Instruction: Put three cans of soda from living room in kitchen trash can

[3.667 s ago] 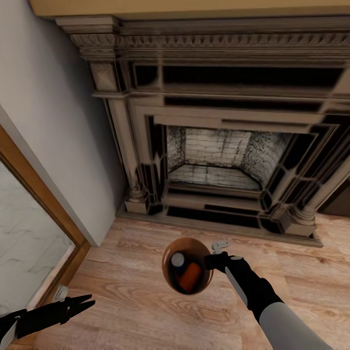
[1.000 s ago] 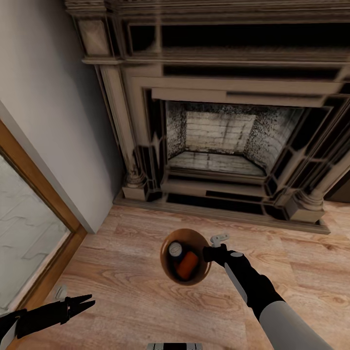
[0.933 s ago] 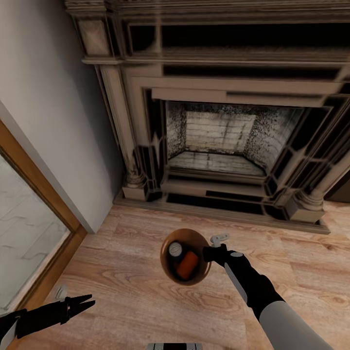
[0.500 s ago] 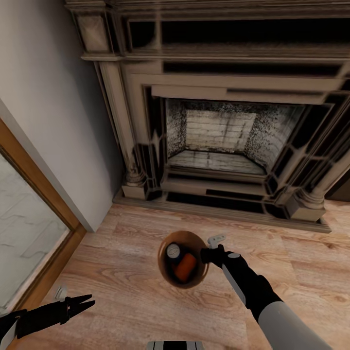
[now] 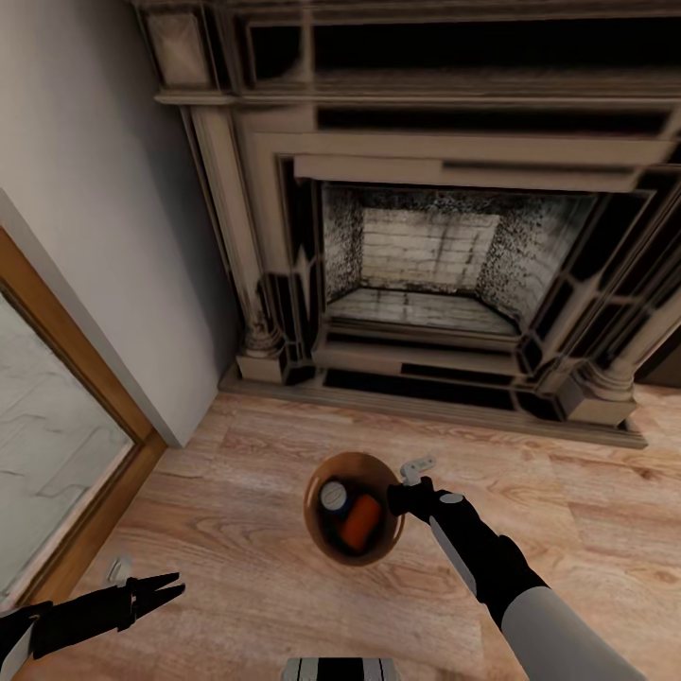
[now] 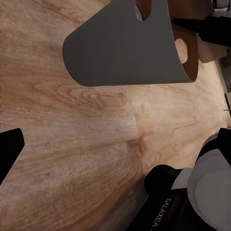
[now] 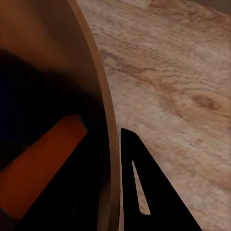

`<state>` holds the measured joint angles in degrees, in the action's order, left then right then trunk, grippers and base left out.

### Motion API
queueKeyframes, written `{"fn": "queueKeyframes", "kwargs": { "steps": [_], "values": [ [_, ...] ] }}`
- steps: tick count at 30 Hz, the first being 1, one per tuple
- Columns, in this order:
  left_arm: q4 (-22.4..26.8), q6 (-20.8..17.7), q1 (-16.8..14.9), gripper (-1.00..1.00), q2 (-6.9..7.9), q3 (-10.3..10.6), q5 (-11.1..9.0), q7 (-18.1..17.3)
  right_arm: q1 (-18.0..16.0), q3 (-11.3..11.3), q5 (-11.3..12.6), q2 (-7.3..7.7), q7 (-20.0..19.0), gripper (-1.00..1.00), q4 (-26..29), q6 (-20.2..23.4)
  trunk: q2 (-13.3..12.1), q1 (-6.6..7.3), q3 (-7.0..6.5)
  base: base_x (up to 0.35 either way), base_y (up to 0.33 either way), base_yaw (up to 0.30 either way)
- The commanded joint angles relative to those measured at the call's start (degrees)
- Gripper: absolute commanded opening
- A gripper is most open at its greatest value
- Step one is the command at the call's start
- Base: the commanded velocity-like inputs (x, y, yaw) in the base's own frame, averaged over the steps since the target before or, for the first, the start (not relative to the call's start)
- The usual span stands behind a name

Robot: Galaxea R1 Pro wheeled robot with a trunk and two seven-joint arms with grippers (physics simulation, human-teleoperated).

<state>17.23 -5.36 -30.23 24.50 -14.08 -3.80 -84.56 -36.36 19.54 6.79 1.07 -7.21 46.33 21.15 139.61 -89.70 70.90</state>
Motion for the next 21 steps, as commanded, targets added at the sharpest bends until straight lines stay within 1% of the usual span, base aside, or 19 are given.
{"fn": "queueKeyframes", "kwargs": {
  "steps": [1,5,8,12,17,19,21],
  "values": [
    [0.0,0.0,0.0,1.0,0.01,0.0,0.01,0.01,-0.03,-0.04,0.5,-0.02,-0.35,-1.0,0.07,0.03,0.42,-0.22,0.18,0.0,0.0,0.0],
    [0.0,0.0,0.0,1.0,0.0,0.0,-0.02,0.0,-0.03,-0.03,0.5,-0.02,-0.35,-1.0,0.07,0.03,0.42,-0.22,0.18,0.0,0.0,0.0],
    [0.0,0.0,0.0,1.0,-0.02,0.01,-0.03,-0.04,-0.03,-0.01,0.5,-0.02,-0.34,-1.0,0.07,0.03,1.62,-0.88,0.72,0.0,0.0,0.0],
    [0.0,0.0,0.0,1.0,0.01,0.02,0.0,-0.05,-0.03,0.01,0.5,-0.02,-0.36,-1.0,0.07,0.03,1.62,-0.88,0.72,0.0,0.0,0.0],
    [0.0,0.0,0.0,1.0,0.02,0.02,-0.03,-0.07,-0.03,0.05,0.5,-0.02,-0.35,-1.0,0.07,0.03,3.63,-1.98,1.61,0.0,0.0,0.0],
    [0.0,0.0,0.0,1.0,0.02,0.02,-0.04,-0.07,-0.03,0.05,0.5,-0.02,-0.34,-1.0,0.07,0.03,3.66,-2.03,2.06,0.0,0.0,0.0],
    [0.0,0.0,0.0,1.0,0.02,0.02,-0.05,-0.07,-0.03,0.06,0.5,-0.02,-0.34,-1.0,0.07,0.03,3.66,-2.03,2.06,0.0,0.0,0.0]
  ]
}}
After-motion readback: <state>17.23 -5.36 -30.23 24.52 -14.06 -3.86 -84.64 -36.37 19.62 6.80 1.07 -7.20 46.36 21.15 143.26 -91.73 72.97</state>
